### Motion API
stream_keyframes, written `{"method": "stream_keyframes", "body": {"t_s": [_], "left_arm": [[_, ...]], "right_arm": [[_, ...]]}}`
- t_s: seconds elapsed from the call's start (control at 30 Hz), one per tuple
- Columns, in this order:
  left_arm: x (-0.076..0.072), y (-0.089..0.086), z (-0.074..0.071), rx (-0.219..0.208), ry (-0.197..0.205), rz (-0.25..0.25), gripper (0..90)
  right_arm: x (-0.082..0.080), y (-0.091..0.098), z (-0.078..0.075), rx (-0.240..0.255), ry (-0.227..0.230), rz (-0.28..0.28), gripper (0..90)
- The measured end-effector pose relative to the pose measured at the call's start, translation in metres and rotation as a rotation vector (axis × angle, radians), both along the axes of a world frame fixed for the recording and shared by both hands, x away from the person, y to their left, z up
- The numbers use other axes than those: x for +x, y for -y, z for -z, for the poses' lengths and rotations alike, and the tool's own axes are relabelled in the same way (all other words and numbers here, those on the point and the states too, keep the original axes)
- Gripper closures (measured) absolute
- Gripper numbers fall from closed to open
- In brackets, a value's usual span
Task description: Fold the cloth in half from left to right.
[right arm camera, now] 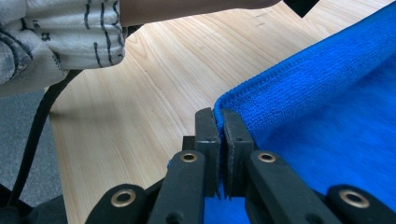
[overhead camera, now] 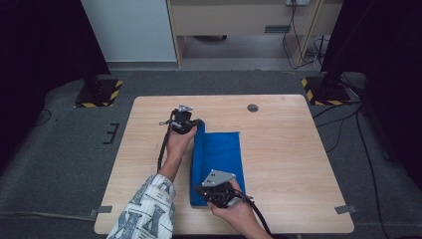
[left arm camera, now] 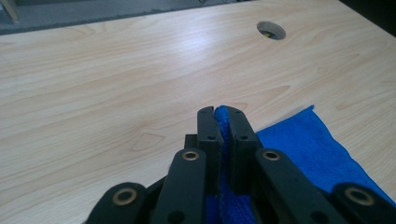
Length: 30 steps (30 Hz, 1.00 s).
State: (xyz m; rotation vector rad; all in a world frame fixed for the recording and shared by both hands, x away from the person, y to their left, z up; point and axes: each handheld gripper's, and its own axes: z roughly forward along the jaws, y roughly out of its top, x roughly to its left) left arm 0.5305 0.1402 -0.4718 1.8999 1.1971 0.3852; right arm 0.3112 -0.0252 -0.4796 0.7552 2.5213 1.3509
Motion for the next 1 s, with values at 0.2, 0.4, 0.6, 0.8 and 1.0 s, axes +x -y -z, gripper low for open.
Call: {"method": "stream_keyframes", "body": {"t_s": [0.2, 0.4, 0.6, 0.8, 1.0], "left_arm": [[0.002, 0.016, -0.001, 0.004, 0.0, 0.018, 85.4], [0.006, 0.03, 0.004, 0.004, -0.015, 0.03, 85.2], [0.005, 0.042, 0.004, -0.002, -0.011, 0.043, 85.2], [0.007, 0.047, 0.009, -0.008, -0.022, 0.043, 85.2], [0.005, 0.055, 0.007, -0.02, -0.016, 0.05, 85.2]], "right_arm": [[-0.001, 0.016, 0.0, 0.005, -0.007, 0.016, 87.1], [-0.001, 0.029, 0.004, 0.003, -0.015, 0.027, 87.1], [-0.001, 0.039, 0.009, -0.002, -0.031, 0.042, 87.1], [-0.001, 0.045, 0.008, -0.004, -0.03, 0.047, 87.1], [-0.003, 0.051, 0.005, -0.003, -0.032, 0.05, 87.0]]}}
